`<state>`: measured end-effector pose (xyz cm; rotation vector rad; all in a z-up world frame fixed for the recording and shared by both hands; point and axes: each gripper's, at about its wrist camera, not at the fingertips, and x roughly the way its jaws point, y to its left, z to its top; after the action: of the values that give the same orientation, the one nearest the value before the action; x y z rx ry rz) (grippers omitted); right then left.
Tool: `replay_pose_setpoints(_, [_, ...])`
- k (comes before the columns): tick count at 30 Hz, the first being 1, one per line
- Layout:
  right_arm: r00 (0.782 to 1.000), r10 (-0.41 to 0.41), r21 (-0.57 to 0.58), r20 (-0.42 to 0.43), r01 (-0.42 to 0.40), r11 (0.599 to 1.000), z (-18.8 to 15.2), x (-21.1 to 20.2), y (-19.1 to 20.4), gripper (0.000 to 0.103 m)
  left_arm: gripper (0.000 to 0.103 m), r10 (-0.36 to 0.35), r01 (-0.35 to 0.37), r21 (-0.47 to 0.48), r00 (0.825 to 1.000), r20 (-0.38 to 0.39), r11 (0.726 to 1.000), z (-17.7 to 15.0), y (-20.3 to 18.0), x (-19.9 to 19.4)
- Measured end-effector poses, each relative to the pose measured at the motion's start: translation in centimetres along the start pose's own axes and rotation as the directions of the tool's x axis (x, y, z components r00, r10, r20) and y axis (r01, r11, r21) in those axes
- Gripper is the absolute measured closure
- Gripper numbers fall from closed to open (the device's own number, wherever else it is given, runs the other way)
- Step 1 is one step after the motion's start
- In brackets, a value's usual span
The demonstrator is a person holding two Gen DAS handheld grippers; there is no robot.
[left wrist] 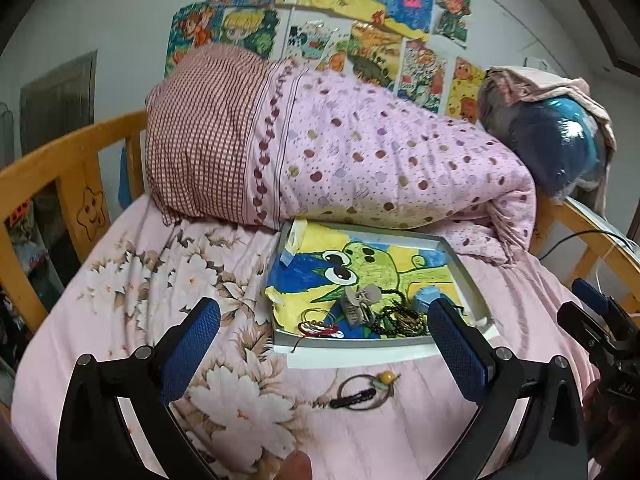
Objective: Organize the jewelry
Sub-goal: 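Open both tools and lift them away from the tray, then move both tools toward the keyring with the yellow bead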
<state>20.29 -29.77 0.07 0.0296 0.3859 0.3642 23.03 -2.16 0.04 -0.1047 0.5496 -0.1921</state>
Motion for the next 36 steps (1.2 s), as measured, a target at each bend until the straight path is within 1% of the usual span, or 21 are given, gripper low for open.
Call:
replay_pose_setpoints(3, [1.000, 0.006, -0.009, -0.010, -0.006, 1.000, -0.8, -1.0, 0.8, 0.000, 0.002, 0.003, -0.004, 0.023, 1.000, 0.016, 1.000, -0.7, -0.2, -1.5])
replay_pose_setpoints(6, [1.000, 0.013, -0.027, -0.025, -0.013, 1.000, -1.8, -1.7, 1.5, 0.000, 0.002, 0.009, -0.010, 0.051, 1.000, 0.011, 0.999, -1.5, -0.1, -2.4])
replay_pose_setpoints(9, [0.998, 0.024, -0.046, -0.062, -0.027, 0.999, -3.0, -1.9, 2.0, 0.000, 0.002, 0.013, -0.011, 0.071, 1.000, -0.017, 0.997, -2.4, 0.3, -2.9])
replay_pose_setpoints(13, [0.993, 0.004, -0.060, -0.116, -0.011, 0.998, -5.0, -1.4, 2.3, 0.000, 0.002, 0.019, -0.014, 0.086, 0.998, -0.065, 0.996, -4.1, 1.1, -3.0])
replay_pose_setpoints(18, [0.980, -0.014, -0.010, -0.196, 0.013, 1.000, -7.5, -0.2, 1.7, 0.000, 0.002, 0.060, -0.046, 0.103, 0.989, -0.138, 0.994, -6.5, 1.9, -2.0])
replay_pose_setpoints(22, [0.966, -0.041, 0.011, -0.255, 0.045, 0.999, -9.0, 0.8, 1.0, 0.000, 0.002, 0.070, -0.044, 0.109, 0.968, -0.239, 0.993, -8.4, 2.4, -0.2])
replay_pose_setpoints(24, [0.957, -0.054, 0.021, -0.285, 0.063, 0.998, -9.7, 1.3, 0.7, 0.000, 0.002, 0.076, -0.044, 0.114, 0.952, -0.296, 0.993, -9.3, 2.7, 0.9])
replay_pose_setpoints(26, [0.945, -0.057, 0.044, -0.322, 0.075, 0.996, -10.6, 2.0, 0.1, 0.000, 0.002, 0.081, -0.046, 0.104, 0.930, -0.360, 0.993, -10.1, 3.1, 2.2])
replay_pose_setpoints(28, [0.936, -0.059, 0.062, -0.347, 0.086, 0.994, -11.3, 2.4, -0.3, 0.000, 0.002, 0.079, -0.048, 0.088, 0.918, -0.389, 0.995, -10.6, 3.4, 3.0])
replay_pose_setpoints(30, [0.928, -0.063, 0.073, -0.368, 0.096, 0.993, -11.9, 2.9, -0.8, 0.000, 0.002, 0.076, -0.051, 0.073, 0.911, -0.405, 0.996, -10.9, 3.8, 3.6])
replay_pose_setpoints(32, [0.922, -0.066, 0.081, -0.382, 0.105, 0.991, -12.2, 3.3, -1.1, 0.000, 0.002, 0.076, -0.051, 0.071, 0.909, -0.411, 0.996, -11.1, 4.0, 4.0])
replay_pose_setpoints(36, [0.911, -0.070, 0.100, -0.407, 0.121, 0.988, -12.8, 4.1, -1.8, 0.000, 0.002, 0.081, -0.044, 0.102, 0.912, -0.403, 0.994, -11.1, 3.8, 4.9])
